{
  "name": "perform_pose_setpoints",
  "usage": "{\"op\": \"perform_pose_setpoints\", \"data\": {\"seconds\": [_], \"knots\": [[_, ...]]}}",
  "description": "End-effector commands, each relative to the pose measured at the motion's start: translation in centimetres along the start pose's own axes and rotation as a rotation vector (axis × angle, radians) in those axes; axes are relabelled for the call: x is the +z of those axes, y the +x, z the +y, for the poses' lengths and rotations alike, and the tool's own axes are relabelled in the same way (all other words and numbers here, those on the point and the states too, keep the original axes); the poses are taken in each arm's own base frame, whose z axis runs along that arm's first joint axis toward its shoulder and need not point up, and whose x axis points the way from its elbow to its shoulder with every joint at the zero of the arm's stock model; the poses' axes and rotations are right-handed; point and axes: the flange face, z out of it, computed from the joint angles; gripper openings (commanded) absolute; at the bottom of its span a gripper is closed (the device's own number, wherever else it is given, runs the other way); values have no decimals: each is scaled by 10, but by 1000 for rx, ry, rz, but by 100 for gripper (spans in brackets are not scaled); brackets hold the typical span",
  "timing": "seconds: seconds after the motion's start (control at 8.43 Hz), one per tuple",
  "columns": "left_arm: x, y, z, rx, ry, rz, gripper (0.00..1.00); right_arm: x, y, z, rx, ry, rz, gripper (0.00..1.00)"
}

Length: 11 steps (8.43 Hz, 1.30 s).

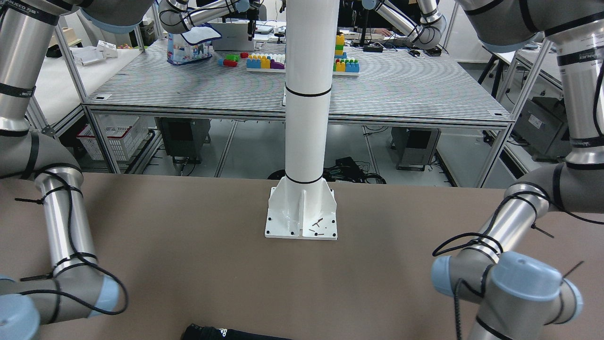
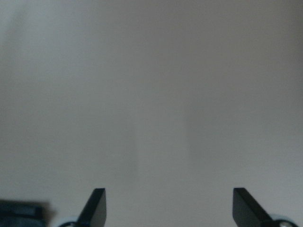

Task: Fold clothes

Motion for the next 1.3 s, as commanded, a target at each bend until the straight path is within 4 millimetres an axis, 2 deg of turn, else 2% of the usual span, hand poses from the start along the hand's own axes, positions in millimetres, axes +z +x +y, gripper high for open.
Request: {"op": "perform_pose_setpoints", "data": {"seconds": [0.0,0.24,0.36,0.59,0.71,0.83,0.95,1.07,1.19], "knots": [[-46,-126,-43,180,35,-114,100,-25,179,-14,-408,-76,65,94],[-78,-206,-80,266,65,-230,100,-48,269,-14,-450,-85,138,94],[-103,-242,-106,336,68,-317,100,-50,294,-7,-541,-97,170,94],[-134,-302,-135,535,44,-510,100,-61,344,-1,-601,-101,263,94],[-143,-320,-143,630,-2,-560,100,-78,369,-8,-550,-113,292,94],[-162,-360,-143,663,-12,-626,100,-87,393,-3,-567,-121,307,94],[-172,-378,-141,687,-15,-651,100,-100,414,-3,-602,-125,318,94],[-180,-392,-139,687,-1,-666,100,-103,428,3,-600,-130,341,94],[-183,-405,-134,701,12,-700,100,-103,432,7,-599,-135,353,94]]}}
